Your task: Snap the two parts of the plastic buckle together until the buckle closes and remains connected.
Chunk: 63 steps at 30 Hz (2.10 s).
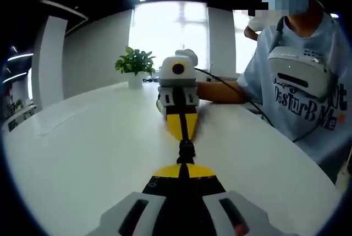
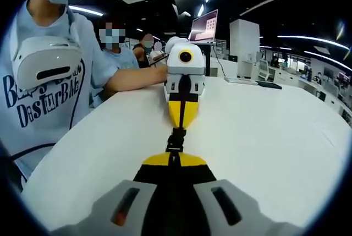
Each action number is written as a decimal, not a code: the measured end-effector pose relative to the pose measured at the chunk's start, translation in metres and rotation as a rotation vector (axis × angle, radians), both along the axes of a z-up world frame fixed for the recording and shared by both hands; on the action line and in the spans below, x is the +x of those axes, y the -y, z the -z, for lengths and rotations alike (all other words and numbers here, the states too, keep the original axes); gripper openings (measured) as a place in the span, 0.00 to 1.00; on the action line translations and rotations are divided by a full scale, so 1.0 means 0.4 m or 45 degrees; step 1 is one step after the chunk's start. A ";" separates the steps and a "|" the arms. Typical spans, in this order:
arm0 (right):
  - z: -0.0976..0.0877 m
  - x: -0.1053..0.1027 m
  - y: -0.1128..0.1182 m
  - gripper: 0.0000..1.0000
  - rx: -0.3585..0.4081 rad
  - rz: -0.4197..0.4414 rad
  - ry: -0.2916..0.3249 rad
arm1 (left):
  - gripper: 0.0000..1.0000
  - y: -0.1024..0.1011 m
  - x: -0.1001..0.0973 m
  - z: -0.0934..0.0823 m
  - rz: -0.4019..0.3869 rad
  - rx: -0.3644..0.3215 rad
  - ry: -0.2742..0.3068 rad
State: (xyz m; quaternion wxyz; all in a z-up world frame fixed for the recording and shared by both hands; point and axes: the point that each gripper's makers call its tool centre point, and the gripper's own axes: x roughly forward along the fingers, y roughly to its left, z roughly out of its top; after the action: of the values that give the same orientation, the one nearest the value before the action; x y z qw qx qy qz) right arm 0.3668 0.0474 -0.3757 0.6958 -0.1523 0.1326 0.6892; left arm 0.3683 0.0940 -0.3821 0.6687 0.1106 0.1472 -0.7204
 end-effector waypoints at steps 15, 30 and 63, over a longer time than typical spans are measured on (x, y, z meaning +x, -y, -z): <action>-0.001 0.000 -0.002 0.02 -0.008 0.003 -0.012 | 0.00 0.001 -0.010 -0.001 0.019 0.021 0.001; 0.000 -0.005 -0.001 0.01 -0.015 -0.003 -0.012 | 0.00 0.006 -0.018 0.000 0.028 0.032 0.008; 0.001 -0.025 -0.009 0.01 -0.013 -0.032 -0.025 | 0.00 -0.002 0.009 0.002 -0.015 0.031 0.010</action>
State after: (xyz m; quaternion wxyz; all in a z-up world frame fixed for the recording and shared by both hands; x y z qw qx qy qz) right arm 0.3567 0.0509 -0.3761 0.6851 -0.1508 0.1412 0.6986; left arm 0.3720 0.0950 -0.3829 0.6722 0.1207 0.1538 -0.7141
